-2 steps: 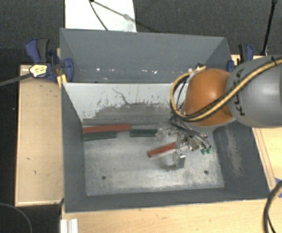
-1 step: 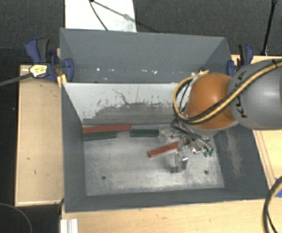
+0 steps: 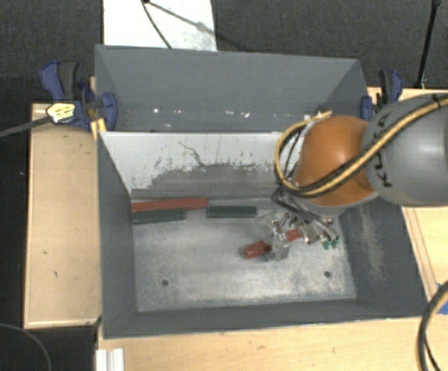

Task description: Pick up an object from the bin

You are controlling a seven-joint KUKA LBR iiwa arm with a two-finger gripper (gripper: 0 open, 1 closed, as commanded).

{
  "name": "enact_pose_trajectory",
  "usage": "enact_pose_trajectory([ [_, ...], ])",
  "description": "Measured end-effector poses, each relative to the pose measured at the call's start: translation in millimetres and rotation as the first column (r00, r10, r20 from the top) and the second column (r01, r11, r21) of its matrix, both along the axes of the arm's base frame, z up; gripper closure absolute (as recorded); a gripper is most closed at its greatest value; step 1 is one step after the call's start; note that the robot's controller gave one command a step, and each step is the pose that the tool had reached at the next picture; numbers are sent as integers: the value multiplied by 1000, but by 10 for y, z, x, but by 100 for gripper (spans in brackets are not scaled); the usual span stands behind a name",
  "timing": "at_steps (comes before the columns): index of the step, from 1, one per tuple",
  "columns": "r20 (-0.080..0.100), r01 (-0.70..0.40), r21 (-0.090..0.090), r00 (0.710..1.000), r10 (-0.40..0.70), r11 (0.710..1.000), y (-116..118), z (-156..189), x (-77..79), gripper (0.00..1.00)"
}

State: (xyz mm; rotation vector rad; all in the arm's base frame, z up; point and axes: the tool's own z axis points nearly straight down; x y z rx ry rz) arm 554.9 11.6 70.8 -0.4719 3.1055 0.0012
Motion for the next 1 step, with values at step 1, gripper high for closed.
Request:
enact_pose_trajectory([
  [1,11,36,0,999,-36,999,35,1491,26,100],
])
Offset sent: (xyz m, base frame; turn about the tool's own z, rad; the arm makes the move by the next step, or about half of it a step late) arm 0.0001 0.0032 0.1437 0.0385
